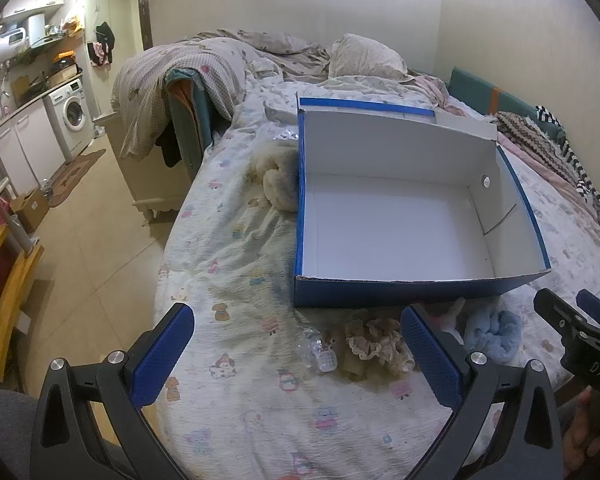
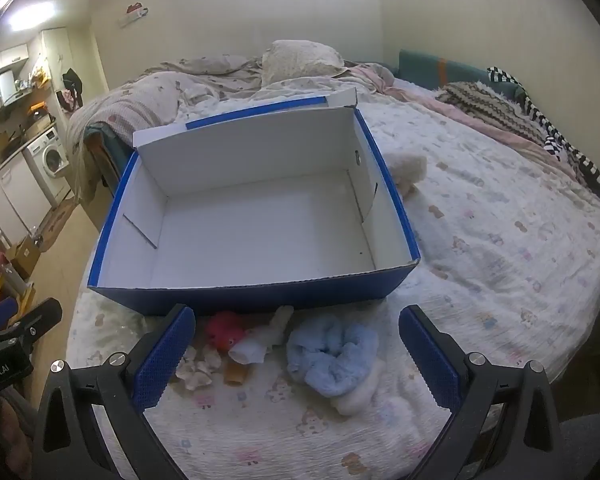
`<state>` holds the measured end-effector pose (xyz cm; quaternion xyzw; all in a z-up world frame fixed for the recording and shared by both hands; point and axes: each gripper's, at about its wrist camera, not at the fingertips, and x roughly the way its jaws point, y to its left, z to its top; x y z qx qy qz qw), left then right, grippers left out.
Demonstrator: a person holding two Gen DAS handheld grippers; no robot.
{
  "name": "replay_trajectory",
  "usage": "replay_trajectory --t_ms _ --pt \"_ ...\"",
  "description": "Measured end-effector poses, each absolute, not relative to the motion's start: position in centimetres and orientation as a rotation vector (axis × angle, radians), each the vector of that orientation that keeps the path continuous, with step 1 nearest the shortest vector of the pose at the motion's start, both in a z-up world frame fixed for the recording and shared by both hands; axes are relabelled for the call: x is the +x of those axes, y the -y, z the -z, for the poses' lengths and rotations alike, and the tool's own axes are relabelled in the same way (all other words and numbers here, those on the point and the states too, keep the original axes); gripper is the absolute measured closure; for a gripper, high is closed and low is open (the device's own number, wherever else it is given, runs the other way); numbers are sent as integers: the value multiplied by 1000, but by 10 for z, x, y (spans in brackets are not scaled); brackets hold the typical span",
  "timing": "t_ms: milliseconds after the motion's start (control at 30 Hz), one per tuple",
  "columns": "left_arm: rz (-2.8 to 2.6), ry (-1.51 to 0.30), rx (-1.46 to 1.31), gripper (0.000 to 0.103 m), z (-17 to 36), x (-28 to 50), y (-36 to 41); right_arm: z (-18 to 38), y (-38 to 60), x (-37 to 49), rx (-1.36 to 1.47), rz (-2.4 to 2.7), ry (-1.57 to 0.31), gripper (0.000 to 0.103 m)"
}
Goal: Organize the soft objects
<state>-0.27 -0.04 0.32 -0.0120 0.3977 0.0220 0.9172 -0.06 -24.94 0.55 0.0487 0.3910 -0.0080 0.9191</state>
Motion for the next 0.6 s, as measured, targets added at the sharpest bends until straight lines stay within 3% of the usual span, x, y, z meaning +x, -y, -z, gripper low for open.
replay_trajectory --t_ms 600 --pt "-44 -819 -24 0 -3 -2 0 -6 249 -1 98 15 -804 0"
